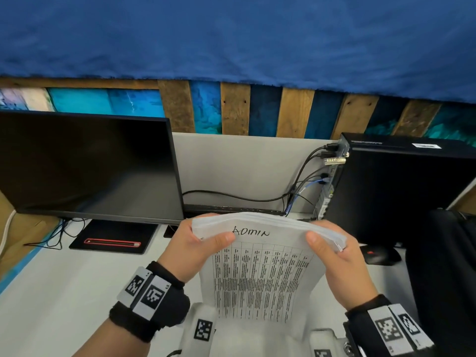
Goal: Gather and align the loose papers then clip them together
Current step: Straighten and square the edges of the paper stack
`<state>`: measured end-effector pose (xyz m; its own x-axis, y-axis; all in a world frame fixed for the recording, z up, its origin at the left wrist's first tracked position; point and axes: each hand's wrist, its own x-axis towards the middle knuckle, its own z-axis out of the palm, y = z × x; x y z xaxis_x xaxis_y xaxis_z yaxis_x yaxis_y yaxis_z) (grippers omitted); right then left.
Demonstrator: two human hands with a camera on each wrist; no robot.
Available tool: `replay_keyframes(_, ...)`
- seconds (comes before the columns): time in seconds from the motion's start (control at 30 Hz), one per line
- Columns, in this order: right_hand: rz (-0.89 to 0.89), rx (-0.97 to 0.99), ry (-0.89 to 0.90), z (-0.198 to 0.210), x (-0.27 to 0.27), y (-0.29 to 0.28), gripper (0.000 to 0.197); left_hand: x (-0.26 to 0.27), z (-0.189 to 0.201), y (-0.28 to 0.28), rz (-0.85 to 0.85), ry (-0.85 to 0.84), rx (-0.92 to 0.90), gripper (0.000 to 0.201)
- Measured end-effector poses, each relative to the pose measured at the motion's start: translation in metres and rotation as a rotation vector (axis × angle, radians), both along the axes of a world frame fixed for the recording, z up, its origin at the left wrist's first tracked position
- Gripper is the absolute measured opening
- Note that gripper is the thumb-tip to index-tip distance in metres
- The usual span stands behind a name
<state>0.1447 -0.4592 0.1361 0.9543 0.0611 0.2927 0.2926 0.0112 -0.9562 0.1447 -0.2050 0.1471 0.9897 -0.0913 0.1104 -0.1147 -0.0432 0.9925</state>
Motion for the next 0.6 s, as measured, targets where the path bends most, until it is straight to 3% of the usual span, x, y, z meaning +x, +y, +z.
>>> replay_keyframes(0.1, -0.015, -0.010, -0.036, 0.011, -0.001, 0.003, 0.016, -0.003, 0.007, -0.006, 0.038, -0.076, 0.029, 0.020)
replay_keyframes(0.17, -0.028, -0.008, -0.053, 0.016, -0.001, 0.004, 0.018, -0.005, 0.011, -0.010, 0.076, -0.157, 0.054, 0.014)
replay_keyframes(0.23, -0.036, -0.013, -0.059, 0.018, -0.001, 0.005, 0.015, -0.006, 0.012, -0.011, 0.097, -0.221, 0.062, 0.014)
replay_keyframes(0.33, -0.068, -0.082, -0.075, 0.018, -0.001, 0.005, 0.025, -0.007, 0.013, -0.013, 0.105, -0.228, 0.017, 0.025)
replay_keyframes(0.6, -0.137, -0.094, 0.004, 0.023, 0.002, 0.014, 0.026, 0.000, 0.019, -0.022, 0.261, -0.082, -0.004, 0.029)
